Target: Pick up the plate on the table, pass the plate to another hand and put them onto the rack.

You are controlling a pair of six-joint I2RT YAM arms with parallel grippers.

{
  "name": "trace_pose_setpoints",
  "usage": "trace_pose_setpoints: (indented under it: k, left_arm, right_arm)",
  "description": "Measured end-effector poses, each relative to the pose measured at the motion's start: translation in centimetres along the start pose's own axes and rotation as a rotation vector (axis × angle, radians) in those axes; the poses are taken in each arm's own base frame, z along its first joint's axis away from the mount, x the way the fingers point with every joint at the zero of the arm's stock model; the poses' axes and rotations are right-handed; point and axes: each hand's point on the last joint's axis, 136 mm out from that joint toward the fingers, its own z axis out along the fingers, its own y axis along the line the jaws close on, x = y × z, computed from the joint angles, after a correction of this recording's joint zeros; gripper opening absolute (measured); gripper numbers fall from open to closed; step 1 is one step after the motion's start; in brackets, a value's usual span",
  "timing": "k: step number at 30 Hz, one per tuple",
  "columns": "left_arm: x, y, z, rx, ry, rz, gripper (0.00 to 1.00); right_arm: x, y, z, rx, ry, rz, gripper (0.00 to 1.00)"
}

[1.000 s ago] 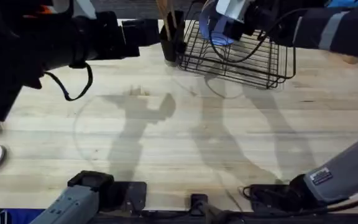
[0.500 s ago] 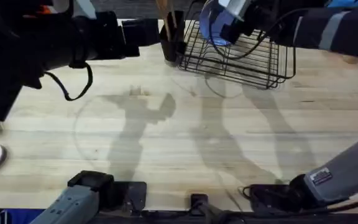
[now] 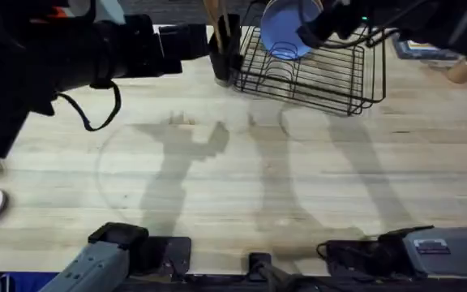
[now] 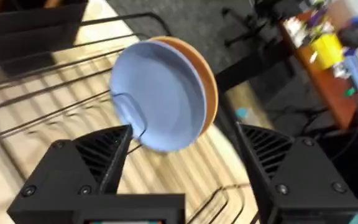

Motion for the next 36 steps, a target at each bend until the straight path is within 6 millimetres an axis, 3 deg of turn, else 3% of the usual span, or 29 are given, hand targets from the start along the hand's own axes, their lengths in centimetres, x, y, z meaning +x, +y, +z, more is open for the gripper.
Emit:
trace_pose_setpoints:
  k: [13, 23, 36]
  left_arm:
    - [-0.1, 0.0, 0.0, 0.001, -0.004, 0.001, 0.995]
    - [-0.1, 0.0, 0.0, 0.001, -0.004, 0.001, 0.995]
    - [-0.1, 0.0, 0.0, 0.001, -0.004, 0.001, 0.995]
  right_arm:
    - [1.9, 2.9, -10.9, -0.091, 0.175, 0.382, 0.993]
    - [2.6, 4.2, -16.9, -0.074, 0.217, 0.687, 0.994]
    - [2.7, 4.2, -17.0, -0.073, 0.223, 0.712, 0.993]
